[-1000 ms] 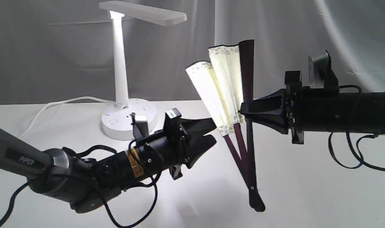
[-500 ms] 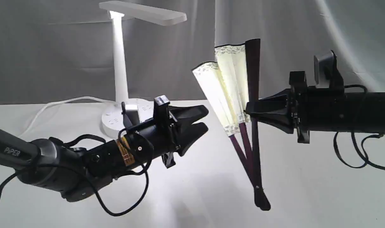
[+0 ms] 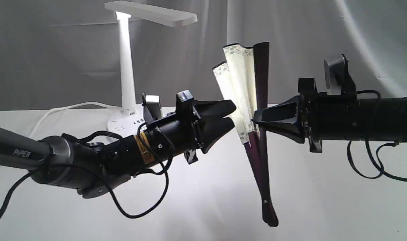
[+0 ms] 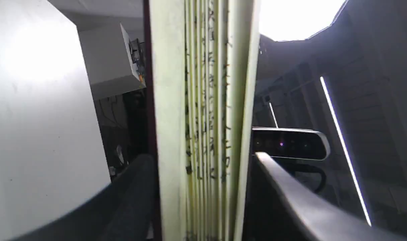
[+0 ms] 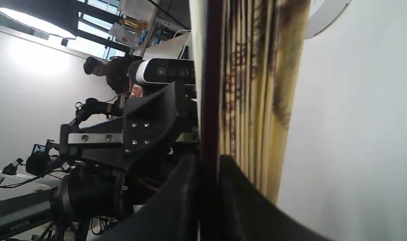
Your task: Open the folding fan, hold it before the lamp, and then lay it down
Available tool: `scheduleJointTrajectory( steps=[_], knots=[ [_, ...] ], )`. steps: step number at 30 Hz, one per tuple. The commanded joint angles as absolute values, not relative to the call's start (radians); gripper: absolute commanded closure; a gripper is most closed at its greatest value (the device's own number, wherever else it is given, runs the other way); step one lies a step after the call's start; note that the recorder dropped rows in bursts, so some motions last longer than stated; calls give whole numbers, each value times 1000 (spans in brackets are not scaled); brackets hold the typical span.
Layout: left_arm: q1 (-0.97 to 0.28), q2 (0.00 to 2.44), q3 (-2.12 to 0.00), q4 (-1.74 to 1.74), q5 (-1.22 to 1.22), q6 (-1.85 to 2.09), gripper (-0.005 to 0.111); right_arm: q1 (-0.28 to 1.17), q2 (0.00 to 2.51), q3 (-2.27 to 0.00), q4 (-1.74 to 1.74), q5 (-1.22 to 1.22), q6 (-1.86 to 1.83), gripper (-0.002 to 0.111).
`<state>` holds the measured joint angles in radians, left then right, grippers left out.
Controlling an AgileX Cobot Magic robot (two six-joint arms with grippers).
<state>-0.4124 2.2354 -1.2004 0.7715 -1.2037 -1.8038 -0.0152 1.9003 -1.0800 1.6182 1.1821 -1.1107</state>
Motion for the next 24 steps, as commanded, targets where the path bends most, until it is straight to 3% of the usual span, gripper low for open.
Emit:
scheduleJointTrajectory(
  steps=[1, 11, 24],
  knots=[
    [-397, 2224, -1198, 790, -1221, -1799, 62, -15, 1891, -1078, 1637, 1193, -1125, 108],
    [-388, 2224, -1191, 777, -1145, -1790, 62, -13, 1891, -1078, 1686, 1221, -1125, 108],
    [-388, 2279, -1231, 671, -1221, -1789, 62, -10, 1891, -1078, 1675, 1221, -1121, 108]
  ],
)
